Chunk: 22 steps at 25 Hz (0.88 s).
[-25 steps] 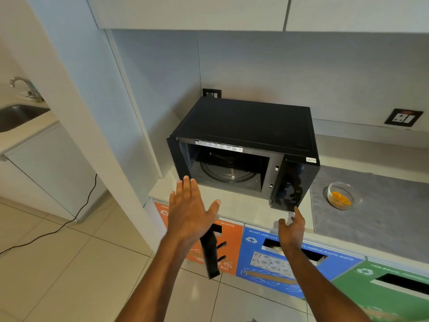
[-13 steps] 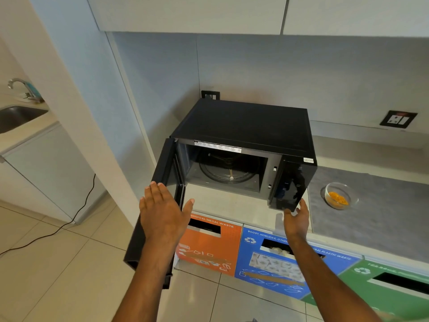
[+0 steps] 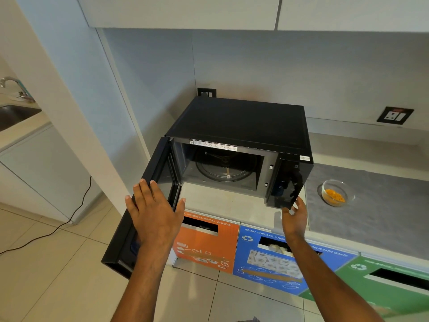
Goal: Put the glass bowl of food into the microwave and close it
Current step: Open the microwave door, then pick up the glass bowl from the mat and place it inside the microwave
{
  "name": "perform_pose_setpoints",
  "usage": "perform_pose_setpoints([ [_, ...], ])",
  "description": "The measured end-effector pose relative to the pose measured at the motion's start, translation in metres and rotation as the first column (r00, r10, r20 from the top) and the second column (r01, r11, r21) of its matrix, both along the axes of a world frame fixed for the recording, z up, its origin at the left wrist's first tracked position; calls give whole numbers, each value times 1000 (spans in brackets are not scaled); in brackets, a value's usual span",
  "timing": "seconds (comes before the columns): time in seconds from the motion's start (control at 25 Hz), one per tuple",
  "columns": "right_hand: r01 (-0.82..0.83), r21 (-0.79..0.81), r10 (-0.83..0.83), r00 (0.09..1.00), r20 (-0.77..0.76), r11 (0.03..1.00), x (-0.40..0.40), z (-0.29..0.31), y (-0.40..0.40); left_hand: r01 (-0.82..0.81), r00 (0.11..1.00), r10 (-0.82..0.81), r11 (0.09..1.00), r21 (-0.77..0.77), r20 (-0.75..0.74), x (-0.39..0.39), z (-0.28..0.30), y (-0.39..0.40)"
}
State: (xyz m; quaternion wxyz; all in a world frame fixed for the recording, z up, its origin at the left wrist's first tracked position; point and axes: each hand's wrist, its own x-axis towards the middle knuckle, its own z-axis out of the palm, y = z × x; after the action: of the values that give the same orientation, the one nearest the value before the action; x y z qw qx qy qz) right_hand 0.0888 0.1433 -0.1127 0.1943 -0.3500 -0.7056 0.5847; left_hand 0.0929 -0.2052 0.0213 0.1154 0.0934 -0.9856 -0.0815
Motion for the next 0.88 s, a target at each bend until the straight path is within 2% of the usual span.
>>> perform_pose_setpoints([
  [0.08, -5, 3, 5, 1000, -4, 1000, 3, 0, 5, 76, 996, -75, 997, 10, -48, 1, -2, 15],
  [0.16, -19, 24, 19, 1000, -12, 1000, 6, 0, 13, 197, 980, -196, 978, 61, -24, 0, -9, 39],
  [0.28, -11, 39, 12, 1000, -14, 999, 13, -2, 28, 356, 920, -388, 890, 284, 64, 0, -27, 91],
  [0.36, 7, 34, -6, 1000, -22, 999, 18, -1, 42, 471, 838, -540, 792, 390, 84, 1, -42, 133],
  [0.48, 28, 31, -27, 999, -41, 999, 22, 1, 67, 612, 668, -730, 648, 453, 143, -4, -69, 197],
  [0.56, 54, 3, -54, 998, -30, 999, 25, 0, 91, 619, 593, -784, 590, 519, 184, -12, -87, 242],
  [0.72, 141, -9, -141, 990, -1, 990, 26, 0, 148, 535, 511, -830, 510, 673, 223, -28, -113, 333],
  [0.8, 175, -10, -174, 984, 31, 985, 23, -1, 176, 438, 521, -826, 475, 763, 215, -36, -124, 376],
  [0.88, 189, -2, -189, 981, 41, 982, 18, -1, 200, 322, 573, -791, 457, 829, 214, -47, -130, 410],
])
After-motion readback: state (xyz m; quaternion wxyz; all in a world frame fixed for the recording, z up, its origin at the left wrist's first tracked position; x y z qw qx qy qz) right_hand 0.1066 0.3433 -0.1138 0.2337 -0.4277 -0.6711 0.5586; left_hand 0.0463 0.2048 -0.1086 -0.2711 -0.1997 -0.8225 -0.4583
